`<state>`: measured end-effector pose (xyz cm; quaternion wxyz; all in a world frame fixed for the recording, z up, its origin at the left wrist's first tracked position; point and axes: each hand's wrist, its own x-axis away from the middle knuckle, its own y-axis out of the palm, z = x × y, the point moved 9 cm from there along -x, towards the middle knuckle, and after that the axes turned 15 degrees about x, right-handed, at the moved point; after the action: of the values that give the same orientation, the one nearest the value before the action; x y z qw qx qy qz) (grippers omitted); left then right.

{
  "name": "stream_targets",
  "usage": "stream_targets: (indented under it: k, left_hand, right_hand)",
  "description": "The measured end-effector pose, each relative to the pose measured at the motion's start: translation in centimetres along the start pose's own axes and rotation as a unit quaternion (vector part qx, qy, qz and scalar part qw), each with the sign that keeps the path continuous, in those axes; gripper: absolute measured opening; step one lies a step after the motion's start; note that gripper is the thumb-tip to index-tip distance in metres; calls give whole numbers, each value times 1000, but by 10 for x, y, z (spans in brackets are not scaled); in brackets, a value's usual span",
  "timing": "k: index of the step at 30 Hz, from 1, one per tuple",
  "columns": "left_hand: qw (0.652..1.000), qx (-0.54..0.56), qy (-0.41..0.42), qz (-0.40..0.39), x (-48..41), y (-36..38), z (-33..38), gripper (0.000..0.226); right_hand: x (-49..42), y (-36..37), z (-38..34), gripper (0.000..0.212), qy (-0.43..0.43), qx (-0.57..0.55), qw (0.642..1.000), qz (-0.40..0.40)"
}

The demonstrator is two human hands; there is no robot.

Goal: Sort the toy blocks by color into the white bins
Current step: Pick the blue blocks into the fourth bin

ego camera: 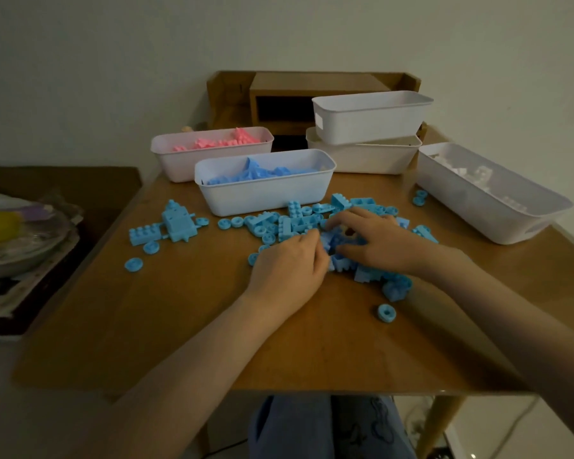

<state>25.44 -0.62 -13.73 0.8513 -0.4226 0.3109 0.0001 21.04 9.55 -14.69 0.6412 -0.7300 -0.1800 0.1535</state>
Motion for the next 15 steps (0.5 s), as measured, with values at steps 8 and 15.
stream_targets:
  k: [8,15]
  left_hand:
    - [994,-22,-47,-91,1,13,-3,41]
    - [996,-31,-43,-77,0,11,-4,31]
  right_hand:
    - [-4,-3,2,19,-7,-29,999,20]
    - [8,-3,1,31,-16,24,998,-51]
